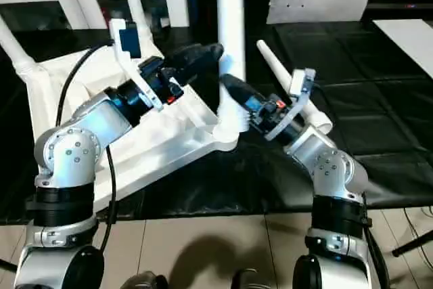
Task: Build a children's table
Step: Pick table leg
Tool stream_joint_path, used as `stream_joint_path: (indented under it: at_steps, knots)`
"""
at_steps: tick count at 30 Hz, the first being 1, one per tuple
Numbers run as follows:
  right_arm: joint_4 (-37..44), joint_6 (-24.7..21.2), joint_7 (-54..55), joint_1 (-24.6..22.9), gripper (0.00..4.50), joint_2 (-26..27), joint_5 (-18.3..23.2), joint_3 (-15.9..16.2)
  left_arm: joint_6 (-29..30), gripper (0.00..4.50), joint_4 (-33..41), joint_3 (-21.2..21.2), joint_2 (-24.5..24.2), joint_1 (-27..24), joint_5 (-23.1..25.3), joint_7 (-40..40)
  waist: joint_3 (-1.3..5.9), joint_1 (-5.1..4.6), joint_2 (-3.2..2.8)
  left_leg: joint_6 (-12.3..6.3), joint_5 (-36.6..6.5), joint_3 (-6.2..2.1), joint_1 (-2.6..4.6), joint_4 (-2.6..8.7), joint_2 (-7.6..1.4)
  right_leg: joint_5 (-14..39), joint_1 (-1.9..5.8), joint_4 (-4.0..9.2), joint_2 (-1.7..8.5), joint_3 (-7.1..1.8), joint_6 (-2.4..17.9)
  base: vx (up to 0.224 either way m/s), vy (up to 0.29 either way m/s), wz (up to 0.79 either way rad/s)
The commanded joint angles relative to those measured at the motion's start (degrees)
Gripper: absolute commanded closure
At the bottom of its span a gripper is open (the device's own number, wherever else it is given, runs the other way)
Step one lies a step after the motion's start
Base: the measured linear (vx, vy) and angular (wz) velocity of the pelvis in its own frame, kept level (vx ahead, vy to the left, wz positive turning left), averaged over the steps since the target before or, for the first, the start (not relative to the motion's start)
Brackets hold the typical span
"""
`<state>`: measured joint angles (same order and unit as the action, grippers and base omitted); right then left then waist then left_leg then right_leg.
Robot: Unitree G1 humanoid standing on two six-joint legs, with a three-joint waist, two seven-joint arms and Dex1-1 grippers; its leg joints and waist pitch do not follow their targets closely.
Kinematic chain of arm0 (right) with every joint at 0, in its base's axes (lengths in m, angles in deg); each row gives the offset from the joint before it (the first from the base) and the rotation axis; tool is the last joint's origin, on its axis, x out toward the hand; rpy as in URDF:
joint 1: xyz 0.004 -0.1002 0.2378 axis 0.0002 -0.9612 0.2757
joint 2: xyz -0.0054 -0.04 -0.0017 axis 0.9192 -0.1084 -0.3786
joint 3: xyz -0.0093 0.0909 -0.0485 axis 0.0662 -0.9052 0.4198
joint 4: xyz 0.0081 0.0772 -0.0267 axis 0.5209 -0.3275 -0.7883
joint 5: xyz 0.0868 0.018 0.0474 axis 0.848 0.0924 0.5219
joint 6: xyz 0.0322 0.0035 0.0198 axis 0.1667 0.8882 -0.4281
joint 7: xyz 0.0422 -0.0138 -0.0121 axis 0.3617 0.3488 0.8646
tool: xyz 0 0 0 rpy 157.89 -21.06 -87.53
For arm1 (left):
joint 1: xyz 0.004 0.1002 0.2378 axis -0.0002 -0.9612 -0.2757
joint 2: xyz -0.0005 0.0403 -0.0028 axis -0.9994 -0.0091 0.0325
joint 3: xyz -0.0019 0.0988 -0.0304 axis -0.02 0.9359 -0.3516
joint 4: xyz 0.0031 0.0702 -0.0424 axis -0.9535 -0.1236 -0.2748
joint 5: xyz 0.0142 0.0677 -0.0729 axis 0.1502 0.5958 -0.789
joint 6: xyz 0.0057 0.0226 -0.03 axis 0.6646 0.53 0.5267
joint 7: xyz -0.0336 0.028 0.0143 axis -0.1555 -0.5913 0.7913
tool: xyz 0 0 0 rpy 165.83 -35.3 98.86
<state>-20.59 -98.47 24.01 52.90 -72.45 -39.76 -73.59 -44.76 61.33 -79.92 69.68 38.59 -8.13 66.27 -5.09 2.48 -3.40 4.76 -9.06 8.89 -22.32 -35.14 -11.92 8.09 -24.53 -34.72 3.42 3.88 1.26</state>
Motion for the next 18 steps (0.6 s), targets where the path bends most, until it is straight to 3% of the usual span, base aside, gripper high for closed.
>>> stream_joint_path:
  at_steps: [1,2,5,9,11,13,14,15,18]
  knots:
    - [1.9,-0.6,-0.6,-0.1,2.62,-0.5,0.8,1.1,1.2,0.13,-0.2,-0.9,0.3,1.2,-1.7,-0.6,5.52,0.06,1.22,-3.62,-11.9,0.72,0.69,3.01,0.87,31.1,3.35,6.81,2.14,-0.47,2.2,0.0,0.0,0.0]
    - [2.6,-0.8,-0.3,-0.4,2.62,-0.7,1.1,1.4,1.8,0.03,-0.1,-1.3,0.6,1.4,-2.6,-0.8,5.65,0.17,0.9,-3.67,-11.3,0.62,0.74,3.12,0.64,29.2,3.41,6.55,2.18,-0.56,2.9,0.0,0.0,0.0]
    - [4.0,-1.2,-0.1,-1.0,2.62,-1.1,1.2,2.5,3.4,0.03,0.6,-1.9,0.7,1.5,-5.0,-0.9,5.74,0.26,0.94,-3.93,-10.6,0.59,0.75,3.29,0.44,26.5,3.67,6.29,2.37,-0.65,4.3,0.0,0.0,0.0]
    - [5.3,-0.8,-0.2,-1.6,2.62,-1.3,0.7,3.7,3.5,0.0,0.5,-1.3,0.2,1.4,-4.4,-1.1,5.81,0.31,0.98,-4.05,-9.8,0.58,0.66,3.35,0.4,25.1,3.93,6.11,2.56,-0.85,4.7,0.0,0.0,0.0]
    - [6.2,0.5,-0.1,-1.9,2.62,-1.4,-0.5,4.8,2.9,0.0,0.2,-0.2,-0.5,1.2,-2.6,-1.3,5.75,0.35,0.99,-4.01,-9.6,0.59,0.67,3.43,0.35,25.0,3.88,6.11,2.54,-0.93,4.4,0.0,0.0,0.0]
    - [9.0,5.3,0.3,-3.4,2.62,-1.6,-5.3,9.1,-0.6,0.0,-0.6,4.0,-2.3,1.1,4.5,-2.4,5.68,0.56,0.99,-3.65,-9.9,0.34,0.63,3.65,0.13,25.8,3.79,6.25,2.68,-0.98,3.0,0.0,0.0,0.0]
    - [9.0,5.3,0.3,-3.4,2.62,-1.6,-5.3,9.1,-0.6,0.0,-0.6,4.0,-2.3,1.1,4.5,-2.4,5.71,0.48,0.96,-3.44,-9.9,0.48,0.66,3.57,0.2,26.0,3.81,6.24,2.64,-1.04,2.6,0.0,0.0,0.0]
    - [10.1,10.5,3.6,-4.5,2.62,-0.1,-10.4,12.2,-3.6,0.0,-0.6,6.5,-2.3,1.1,9.1,-5.1,5.54,0.57,1.02,-3.0,-9.9,0.44,0.54,3.65,0.23,26.9,3.8,6.33,2.82,-1.07,2.5,0.0,0.0,0.0]
    - [10.0,13.5,5.6,-4.8,2.62,0.9,-12.8,13.4,-4.7,0.29,-0.3,7.3,-2.0,1.2,10.7,-6.8,5.47,0.29,0.97,-2.38,-10.9,0.46,0.59,3.65,0.28,28.0,3.62,6.33,2.88,-1.03,2.5,0.0,0.0,0.0]
